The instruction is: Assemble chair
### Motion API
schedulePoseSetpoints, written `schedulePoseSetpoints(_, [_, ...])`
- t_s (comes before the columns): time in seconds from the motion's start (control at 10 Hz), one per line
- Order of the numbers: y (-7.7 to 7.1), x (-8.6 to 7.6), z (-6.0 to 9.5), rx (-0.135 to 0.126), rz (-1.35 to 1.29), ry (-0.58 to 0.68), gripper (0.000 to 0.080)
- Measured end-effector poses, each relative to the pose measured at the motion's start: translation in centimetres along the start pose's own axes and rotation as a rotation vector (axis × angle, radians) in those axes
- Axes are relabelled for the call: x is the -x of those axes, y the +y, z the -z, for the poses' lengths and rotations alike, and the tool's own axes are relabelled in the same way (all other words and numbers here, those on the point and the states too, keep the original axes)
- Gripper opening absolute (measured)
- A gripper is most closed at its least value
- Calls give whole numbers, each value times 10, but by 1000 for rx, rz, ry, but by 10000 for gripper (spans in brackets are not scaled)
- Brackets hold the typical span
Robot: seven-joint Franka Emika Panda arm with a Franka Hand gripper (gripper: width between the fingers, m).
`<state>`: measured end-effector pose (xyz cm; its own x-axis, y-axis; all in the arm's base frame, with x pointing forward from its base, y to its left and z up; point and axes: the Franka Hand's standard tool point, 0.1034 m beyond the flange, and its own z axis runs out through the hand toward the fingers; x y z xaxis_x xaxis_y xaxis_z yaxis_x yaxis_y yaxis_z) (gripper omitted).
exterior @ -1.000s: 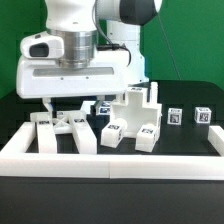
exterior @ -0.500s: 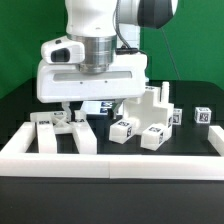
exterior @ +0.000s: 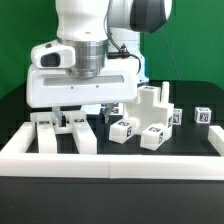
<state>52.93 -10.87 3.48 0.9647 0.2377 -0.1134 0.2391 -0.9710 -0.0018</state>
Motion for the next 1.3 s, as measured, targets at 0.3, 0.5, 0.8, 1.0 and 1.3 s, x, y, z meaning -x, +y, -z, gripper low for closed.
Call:
schedulePoseSetpoints(0.3, [0, 0, -1, 1, 0, 1, 649])
schedulePoseSetpoints(0.5, [7, 4, -2, -2, 3, 1, 649])
schedulePoseSetpoints(0.8, [8, 1, -1, -1, 5, 4, 649])
schedulePoseSetpoints(1.0, [7, -2, -1, 2, 3, 10, 649])
schedulePoseSetpoints(1.3, [10, -4, 1, 18, 4, 31, 649])
